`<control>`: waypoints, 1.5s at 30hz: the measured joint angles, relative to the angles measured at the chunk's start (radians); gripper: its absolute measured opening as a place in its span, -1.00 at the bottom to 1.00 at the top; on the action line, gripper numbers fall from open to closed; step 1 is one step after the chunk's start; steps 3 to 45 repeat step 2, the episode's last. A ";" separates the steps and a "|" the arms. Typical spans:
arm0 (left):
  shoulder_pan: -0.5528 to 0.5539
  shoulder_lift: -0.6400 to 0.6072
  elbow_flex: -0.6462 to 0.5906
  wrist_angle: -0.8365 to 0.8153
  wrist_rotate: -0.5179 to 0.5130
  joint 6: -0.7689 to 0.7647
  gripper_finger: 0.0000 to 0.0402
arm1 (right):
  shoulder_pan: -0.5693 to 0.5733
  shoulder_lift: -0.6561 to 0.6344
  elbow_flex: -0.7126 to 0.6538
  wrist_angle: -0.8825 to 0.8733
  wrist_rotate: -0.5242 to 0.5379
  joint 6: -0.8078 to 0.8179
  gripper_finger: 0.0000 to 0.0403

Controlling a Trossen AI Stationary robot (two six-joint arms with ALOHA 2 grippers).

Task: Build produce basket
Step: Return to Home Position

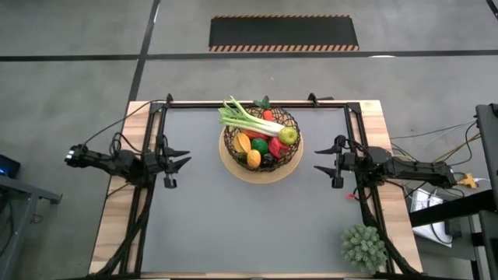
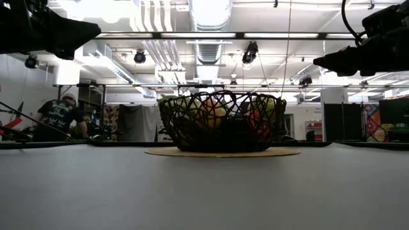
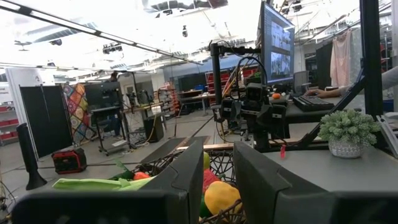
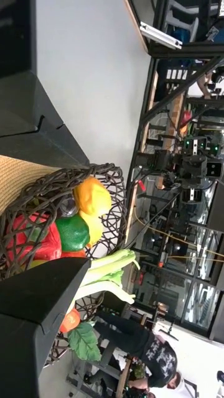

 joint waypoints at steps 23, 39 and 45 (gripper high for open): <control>0.000 0.000 0.000 0.000 0.000 0.000 -0.65 | 0.000 0.000 0.000 0.000 0.000 0.000 0.13; 0.000 0.000 0.000 0.000 0.000 0.000 -0.65 | 0.000 0.000 0.000 0.000 0.000 0.000 0.13; 0.000 0.000 0.000 0.000 0.000 0.000 -0.65 | 0.000 0.000 0.000 0.000 0.000 0.000 0.13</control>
